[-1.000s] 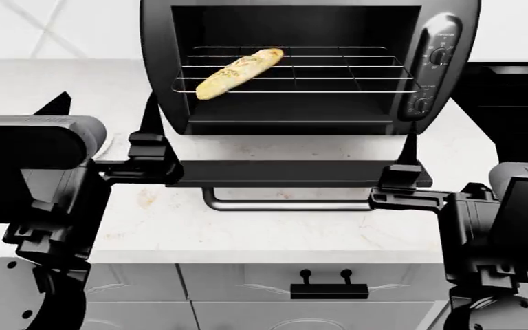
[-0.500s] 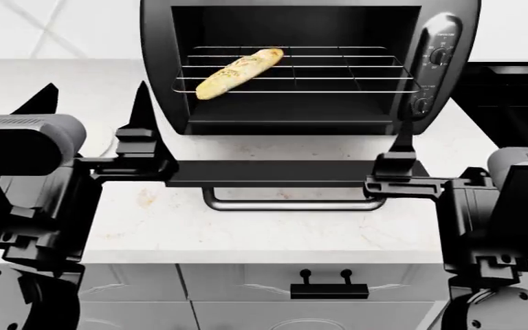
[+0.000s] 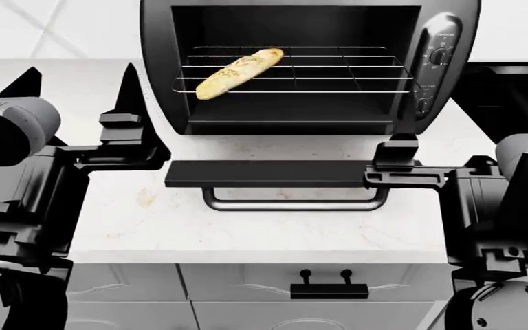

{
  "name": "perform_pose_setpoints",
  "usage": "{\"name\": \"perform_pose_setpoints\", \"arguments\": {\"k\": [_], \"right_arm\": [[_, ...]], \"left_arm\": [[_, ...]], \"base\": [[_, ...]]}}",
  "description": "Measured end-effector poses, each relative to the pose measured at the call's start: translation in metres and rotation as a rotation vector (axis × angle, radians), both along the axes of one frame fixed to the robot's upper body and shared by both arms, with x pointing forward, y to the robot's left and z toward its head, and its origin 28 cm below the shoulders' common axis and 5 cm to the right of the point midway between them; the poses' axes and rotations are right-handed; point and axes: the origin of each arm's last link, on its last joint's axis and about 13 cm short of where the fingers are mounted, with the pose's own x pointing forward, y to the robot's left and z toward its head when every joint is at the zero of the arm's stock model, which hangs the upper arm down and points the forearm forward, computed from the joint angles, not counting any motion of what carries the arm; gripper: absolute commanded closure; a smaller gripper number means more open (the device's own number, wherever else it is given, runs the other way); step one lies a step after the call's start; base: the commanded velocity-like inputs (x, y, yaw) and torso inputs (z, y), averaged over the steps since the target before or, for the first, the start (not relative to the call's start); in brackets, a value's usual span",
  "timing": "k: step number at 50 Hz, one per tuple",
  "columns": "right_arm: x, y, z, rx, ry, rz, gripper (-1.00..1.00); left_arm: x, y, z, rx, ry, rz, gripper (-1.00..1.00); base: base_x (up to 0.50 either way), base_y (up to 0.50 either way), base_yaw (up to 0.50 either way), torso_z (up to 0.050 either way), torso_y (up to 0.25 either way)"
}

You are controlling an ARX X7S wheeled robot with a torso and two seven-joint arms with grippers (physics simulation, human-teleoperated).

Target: Place the baguette on the rack of the toaster oven.

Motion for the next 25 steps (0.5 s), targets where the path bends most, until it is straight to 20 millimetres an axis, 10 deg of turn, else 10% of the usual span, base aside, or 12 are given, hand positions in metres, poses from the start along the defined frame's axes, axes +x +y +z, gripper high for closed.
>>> {"name": "perform_pose_setpoints", "arguments": {"k": [25], "right_arm": [[-0.001,-0.001,0.013,-0.004,-0.033,-0.004,-1.00]], "left_arm": [[-0.003,0.000,0.013,-0.021,-0.021,-0.001,-1.00]], "base": [[0.00,0.00,0.00,0.000,0.000]]}}
